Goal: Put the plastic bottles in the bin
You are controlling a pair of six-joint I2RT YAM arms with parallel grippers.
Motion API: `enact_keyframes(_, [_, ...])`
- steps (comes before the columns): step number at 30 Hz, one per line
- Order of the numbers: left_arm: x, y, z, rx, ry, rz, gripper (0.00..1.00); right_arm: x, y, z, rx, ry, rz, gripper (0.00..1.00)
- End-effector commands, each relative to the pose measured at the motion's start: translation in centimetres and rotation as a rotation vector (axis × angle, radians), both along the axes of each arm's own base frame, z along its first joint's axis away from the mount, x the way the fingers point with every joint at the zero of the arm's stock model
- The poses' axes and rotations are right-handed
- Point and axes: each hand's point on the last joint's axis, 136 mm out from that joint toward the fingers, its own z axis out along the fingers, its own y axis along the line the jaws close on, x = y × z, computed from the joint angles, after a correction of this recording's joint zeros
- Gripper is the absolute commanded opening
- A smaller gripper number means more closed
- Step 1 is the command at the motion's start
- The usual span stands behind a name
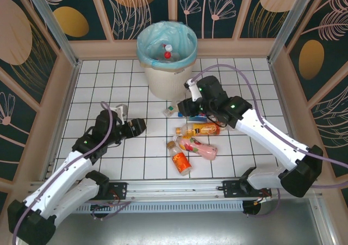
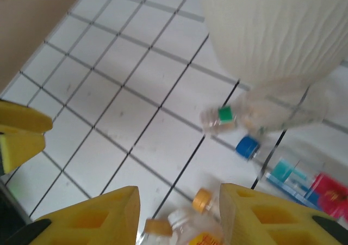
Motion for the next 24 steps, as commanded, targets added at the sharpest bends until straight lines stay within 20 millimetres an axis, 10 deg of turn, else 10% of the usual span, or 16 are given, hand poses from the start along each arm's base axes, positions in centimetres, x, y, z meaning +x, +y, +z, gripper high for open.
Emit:
enact_keyframes(1, [0.3,-1.6,-1.5,0.004,0.032,-0.022,0.72,-1.8,0.4,-4.1,-0.076,0.146,0.018,0.42])
enact_keyframes(10, [5.0,-3.1,-1.7,0.317,-0.179,-0.241,0.79,-1.3,2.4,-6.4,-0.178,0.118,0.2,0.41])
enact_keyframes(24, [4.5,-2.9,0.3,0.265,-0.299,-0.223,0.79,0.3,5.2,-7.6,-0.114,0.255,0.236,0.4])
